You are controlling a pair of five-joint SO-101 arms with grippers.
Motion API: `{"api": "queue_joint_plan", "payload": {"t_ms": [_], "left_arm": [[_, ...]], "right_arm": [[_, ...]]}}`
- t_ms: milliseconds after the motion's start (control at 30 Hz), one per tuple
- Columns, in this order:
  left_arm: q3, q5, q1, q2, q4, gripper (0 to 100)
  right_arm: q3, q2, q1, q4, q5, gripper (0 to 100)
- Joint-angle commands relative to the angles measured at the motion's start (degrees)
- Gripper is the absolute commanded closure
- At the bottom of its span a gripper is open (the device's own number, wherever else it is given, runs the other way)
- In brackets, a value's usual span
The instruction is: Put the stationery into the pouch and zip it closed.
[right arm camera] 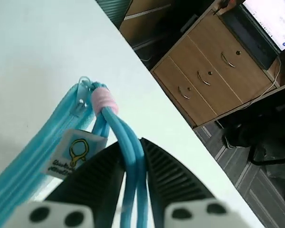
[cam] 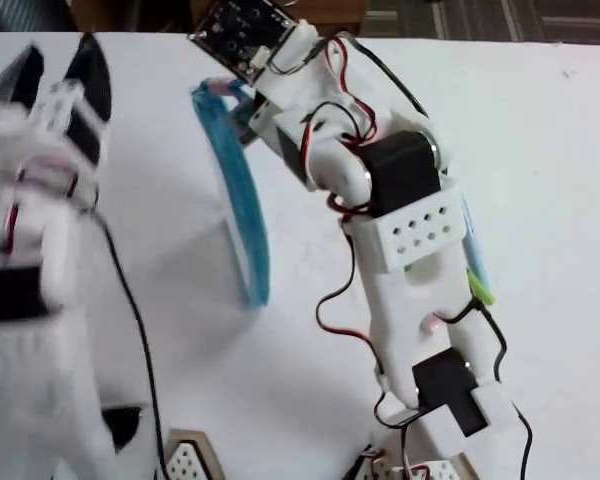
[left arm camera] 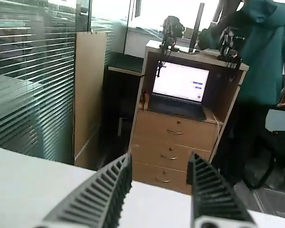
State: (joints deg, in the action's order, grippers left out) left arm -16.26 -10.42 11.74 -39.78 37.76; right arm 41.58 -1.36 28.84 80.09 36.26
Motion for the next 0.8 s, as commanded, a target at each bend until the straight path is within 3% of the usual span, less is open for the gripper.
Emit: {"api": "queue_joint_plan", "payload": {"t_ms": [0,200,433,600,767], "left_arm": [[6.0,0.3,0.7,16.1,-4.1,79],[31.2,-0.2,0.0,35.1,11.8,79],[57.8,1.3,-3.5,45.9,32.4,78],[72.2,11.8,-6.9,46.7,48.5,74],[73.8,22.9,-9.2,46.8,54.8,74]], "right_arm": [[1.6,-5.0,-0.3,0.2,2.3,98.2],[1.6,-8.5,-0.5,1.5,2.6,98.2],[1.6,-9.5,-0.7,3.5,2.6,98.2],[1.5,-8.9,-0.7,3.5,2.6,98.2],[1.5,-8.9,-0.7,3.5,2.6,98.2]]}}
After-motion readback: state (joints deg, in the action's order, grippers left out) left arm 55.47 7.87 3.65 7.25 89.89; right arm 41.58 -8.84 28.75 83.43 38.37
